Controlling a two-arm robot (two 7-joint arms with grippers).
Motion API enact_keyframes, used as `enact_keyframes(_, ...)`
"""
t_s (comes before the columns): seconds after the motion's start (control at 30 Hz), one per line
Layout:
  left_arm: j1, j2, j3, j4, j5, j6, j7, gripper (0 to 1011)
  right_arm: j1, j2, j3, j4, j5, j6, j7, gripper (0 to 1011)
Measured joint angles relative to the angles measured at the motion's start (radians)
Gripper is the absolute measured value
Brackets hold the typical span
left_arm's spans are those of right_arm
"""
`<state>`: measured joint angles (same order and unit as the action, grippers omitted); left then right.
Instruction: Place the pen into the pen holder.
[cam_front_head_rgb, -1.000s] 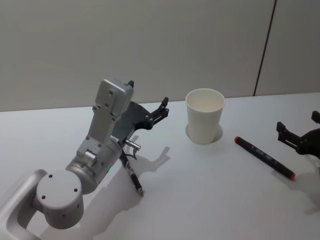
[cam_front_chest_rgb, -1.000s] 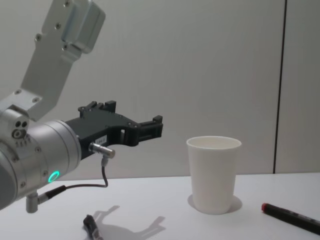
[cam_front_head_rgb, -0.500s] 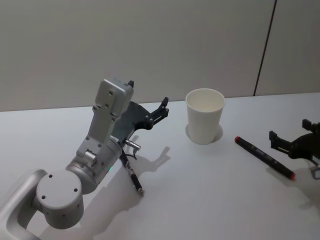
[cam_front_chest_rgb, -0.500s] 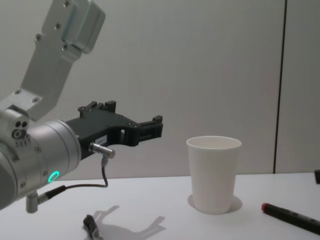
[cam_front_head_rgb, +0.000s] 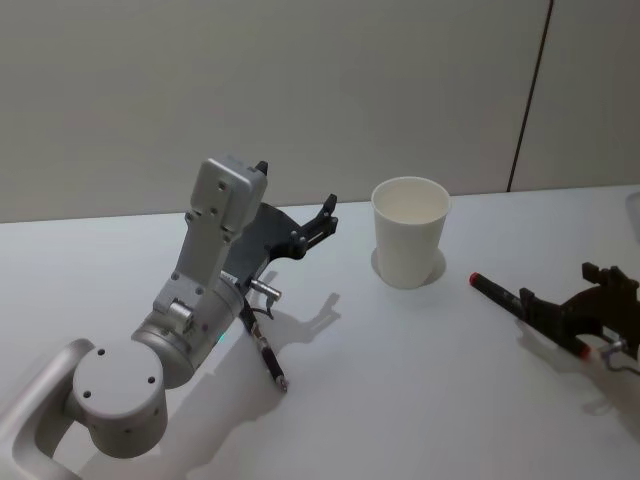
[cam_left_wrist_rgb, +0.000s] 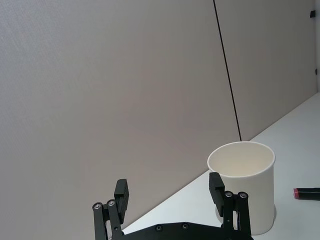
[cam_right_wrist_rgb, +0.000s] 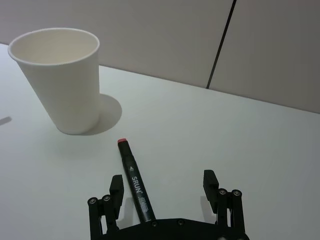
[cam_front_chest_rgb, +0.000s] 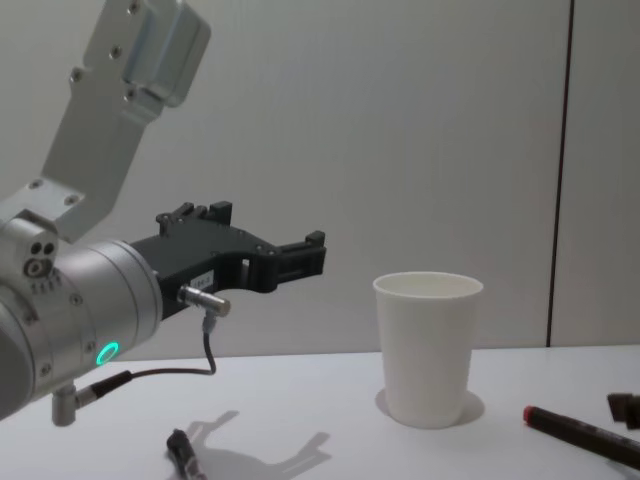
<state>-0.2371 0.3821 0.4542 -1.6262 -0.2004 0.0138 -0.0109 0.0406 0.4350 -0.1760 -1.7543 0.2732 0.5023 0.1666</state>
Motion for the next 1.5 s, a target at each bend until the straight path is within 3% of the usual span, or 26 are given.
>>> enact_keyframes(0.33, 0.0, 0.0, 0.0, 0.0, 0.0, 0.0, 0.0, 1001, 0.02, -0.015, -0.016, 0.04, -0.038, 0.017, 0.015, 1002)
enact_keyframes(0.7, 0.0, 0.0, 0.0, 0.0, 0.0, 0.0, 0.0, 1001, 0.043, -0.036, -0.031, 0.083, -0.072, -0.012, 0.027, 1001)
enact_keyframes(1.5, 0.0, 0.0, 0.0, 0.0, 0.0, 0.0, 0.0, 1001, 0.061, -0.069, -0.053, 0.14, -0.088, -0.028, 0.055, 1001)
